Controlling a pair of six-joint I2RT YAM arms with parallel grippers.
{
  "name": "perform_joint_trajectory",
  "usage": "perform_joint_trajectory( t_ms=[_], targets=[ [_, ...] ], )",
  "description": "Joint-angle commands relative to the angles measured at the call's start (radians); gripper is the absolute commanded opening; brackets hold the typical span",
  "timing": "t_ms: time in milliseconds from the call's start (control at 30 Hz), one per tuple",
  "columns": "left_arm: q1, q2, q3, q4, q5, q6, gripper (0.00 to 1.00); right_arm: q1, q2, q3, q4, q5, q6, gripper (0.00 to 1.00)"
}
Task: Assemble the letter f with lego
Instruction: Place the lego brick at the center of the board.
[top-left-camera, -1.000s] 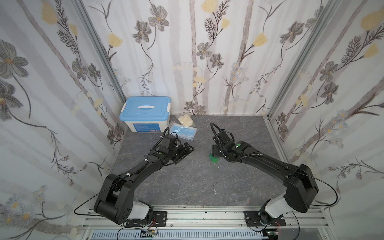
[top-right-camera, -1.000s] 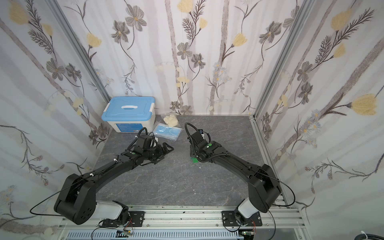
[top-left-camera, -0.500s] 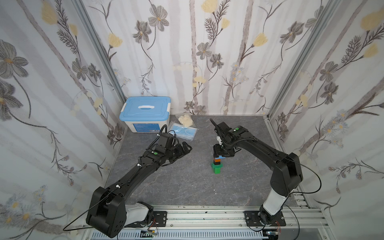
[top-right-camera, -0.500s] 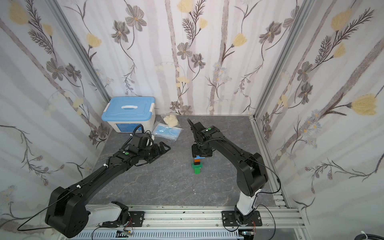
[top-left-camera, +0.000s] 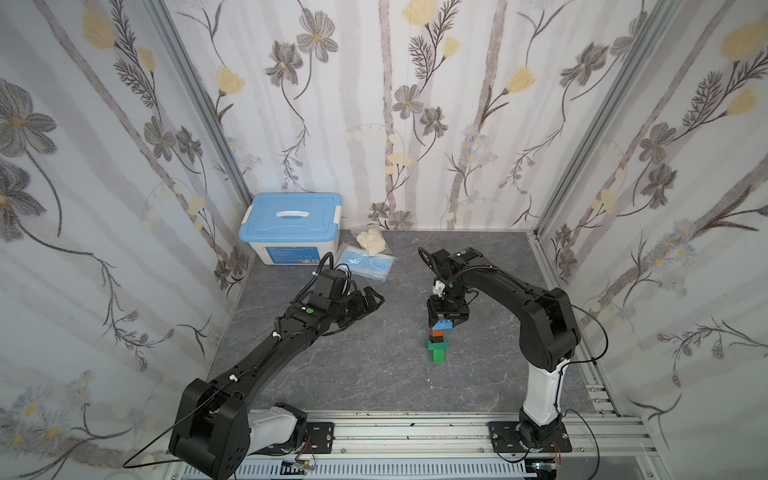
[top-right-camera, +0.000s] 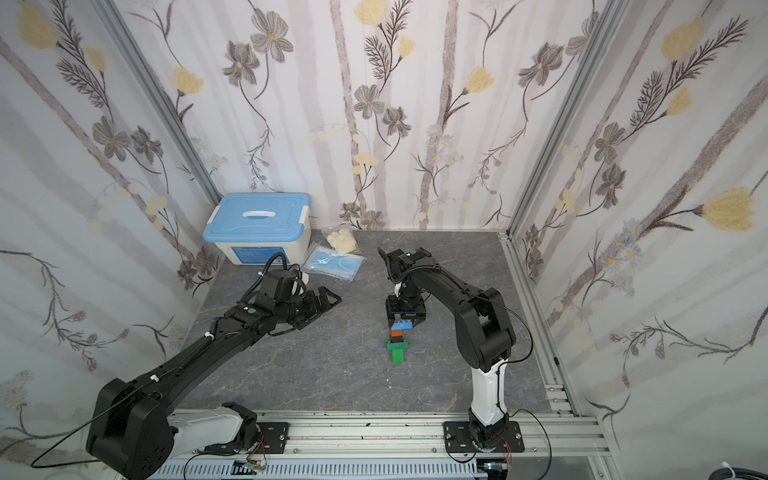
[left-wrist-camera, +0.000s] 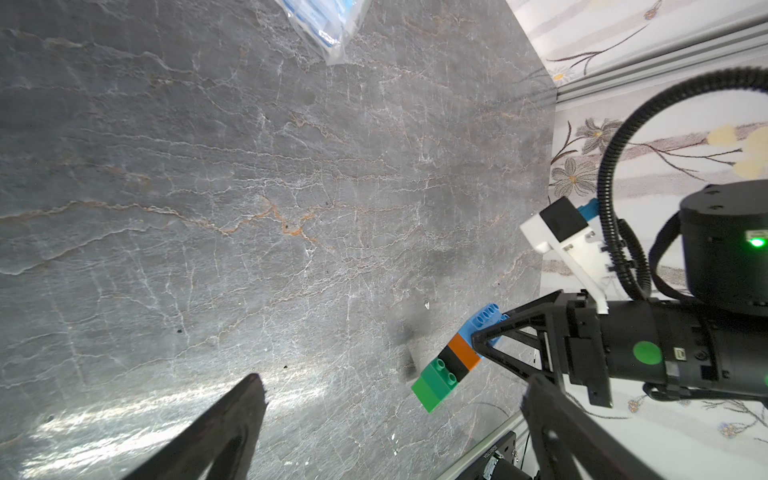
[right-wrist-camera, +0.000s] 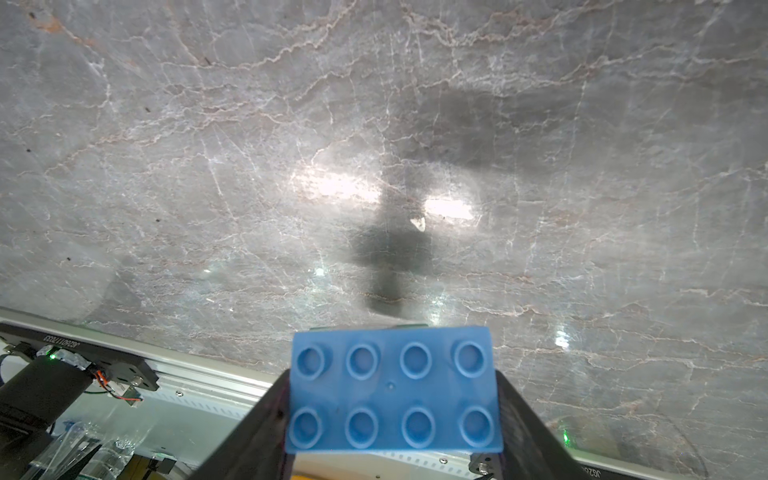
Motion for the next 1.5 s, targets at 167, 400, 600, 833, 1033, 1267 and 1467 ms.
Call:
perform_joint_trajectory(
  t_ms=[167,400,600,833,1033,1267,1467],
  targets=[
    [0.000,-0.012,-0.005,0.023,0.001,0.009,1.00,-0.005,0.042,0.006,0.064,0.019,0.023,0.57],
    [0.000,-0.008,-0.006,0.023,-0.002,0.009,1.00,-0.015,0.077,0.008,0.113,0.029,0.052,0.61],
    [0.000,-0.007,-0.004,0.019,-0.009,0.013,1.00,-0.016,0.080,0.002,0.146,0.056,0.084,0.66],
    [0.000,-0.011,-0.002,0.011,-0.017,0.014,1.00,-0.014,0.075,-0.015,0.187,0.091,0.133,0.71],
    [0.001,-0.021,-0.002,0.005,-0.022,0.016,1.00,-0.009,0.052,-0.062,0.256,0.096,0.174,0.72],
    [0.001,-0.018,0.003,-0.014,-0.052,0.036,1.00,-0.007,-0.071,-0.097,0.272,0.162,0.177,0.78],
    [-0.006,-0.049,0.027,-0.070,-0.182,0.093,1.00,0.005,-0.333,-0.171,0.275,0.270,0.145,0.97]
  ],
)
